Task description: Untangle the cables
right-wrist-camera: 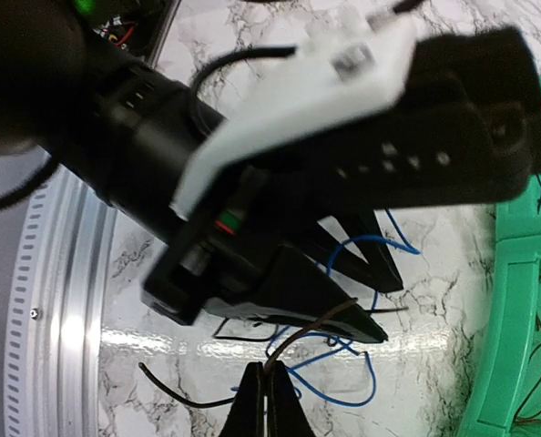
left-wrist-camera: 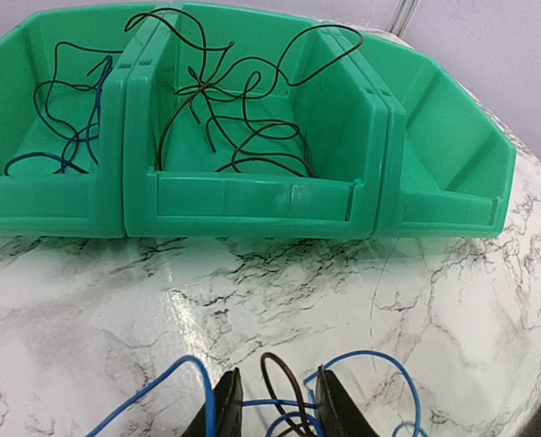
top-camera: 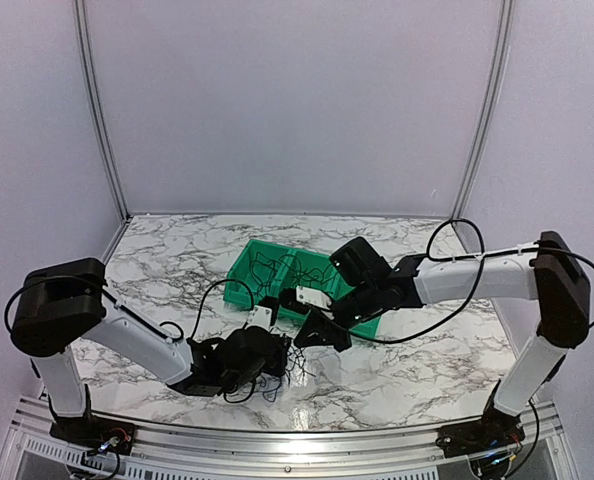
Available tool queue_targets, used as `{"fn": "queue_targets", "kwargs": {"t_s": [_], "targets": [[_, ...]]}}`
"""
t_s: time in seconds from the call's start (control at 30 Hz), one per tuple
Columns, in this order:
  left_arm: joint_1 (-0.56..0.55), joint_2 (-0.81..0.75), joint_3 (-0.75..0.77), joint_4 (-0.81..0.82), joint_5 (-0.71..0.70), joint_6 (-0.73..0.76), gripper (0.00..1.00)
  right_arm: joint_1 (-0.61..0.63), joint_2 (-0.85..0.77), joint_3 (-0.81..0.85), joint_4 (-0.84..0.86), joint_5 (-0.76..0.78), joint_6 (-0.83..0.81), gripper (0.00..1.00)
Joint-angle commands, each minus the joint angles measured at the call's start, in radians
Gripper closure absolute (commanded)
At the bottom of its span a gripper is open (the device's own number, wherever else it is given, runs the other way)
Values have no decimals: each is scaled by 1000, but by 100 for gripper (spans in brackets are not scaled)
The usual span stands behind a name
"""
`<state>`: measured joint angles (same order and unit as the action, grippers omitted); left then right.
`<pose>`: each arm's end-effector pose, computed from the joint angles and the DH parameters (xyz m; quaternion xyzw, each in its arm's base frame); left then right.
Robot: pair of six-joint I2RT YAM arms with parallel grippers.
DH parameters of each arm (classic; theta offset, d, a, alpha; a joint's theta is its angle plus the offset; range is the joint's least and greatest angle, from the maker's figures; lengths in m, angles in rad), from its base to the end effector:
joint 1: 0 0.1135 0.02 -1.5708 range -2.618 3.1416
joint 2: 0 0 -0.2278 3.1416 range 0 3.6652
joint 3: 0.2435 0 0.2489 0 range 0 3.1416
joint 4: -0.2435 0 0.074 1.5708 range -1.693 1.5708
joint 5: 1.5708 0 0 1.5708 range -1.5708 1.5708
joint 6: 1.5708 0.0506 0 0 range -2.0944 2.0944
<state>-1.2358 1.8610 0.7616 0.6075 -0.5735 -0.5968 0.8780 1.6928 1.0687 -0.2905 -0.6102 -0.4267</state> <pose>0.1413 -0.3225 0.0888 0.1206 0.8269 -0.2432 0.4925 0.2008 0.2873 0.1557 -0.6250 0.6588 0.3459 0.2359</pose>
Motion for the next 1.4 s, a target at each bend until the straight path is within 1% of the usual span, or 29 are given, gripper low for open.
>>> {"fn": "queue_targets", "kwargs": {"t_s": [0.0,0.1,0.23,0.33,0.47,0.57,0.7,0.77,0.83,0.9,1.0,1.03,1.07,1.1,1.2,1.37], "targets": [[6,67,52,81,-49,-4,76,7,-88,40,-84,-154,-23,100],[6,89,55,97,-45,-18,80,7,-146,102,-161,-175,-48,100],[6,103,51,101,-27,-31,86,6,-246,213,-245,-127,-78,100],[6,108,47,105,-19,-33,91,6,-298,332,-313,-100,-108,100],[6,105,22,132,-17,-43,97,-1,-307,510,-400,-102,-118,100],[6,97,1,149,-14,-49,100,-5,-293,648,-449,-113,-119,100],[6,88,-25,155,-12,-54,100,-12,-269,825,-492,-128,-114,100],[6,89,-33,155,-11,-55,100,-41,-262,883,-487,-165,-102,100],[6,90,-41,155,-10,-63,98,-68,-249,931,-489,-196,-83,100],[6,86,-51,155,-9,-74,95,-79,-243,956,-488,-209,-78,100],[6,73,-69,155,-12,-83,94,-89,-243,963,-486,-222,-72,100],[6,67,-72,155,-14,-84,92,-88,-243,960,-485,-223,-71,100],[6,64,-77,154,-17,-82,88,-88,-244,959,-485,-224,-70,100],[6,59,-79,155,-19,-82,87,-89,-245,955,-484,-226,-70,100],[6,49,-83,153,-16,-74,87,-90,-247,953,-483,-227,-68,100],[6,44,-82,153,-2,-64,84,-102,-247,998,-496,-226,-84,100]]}}
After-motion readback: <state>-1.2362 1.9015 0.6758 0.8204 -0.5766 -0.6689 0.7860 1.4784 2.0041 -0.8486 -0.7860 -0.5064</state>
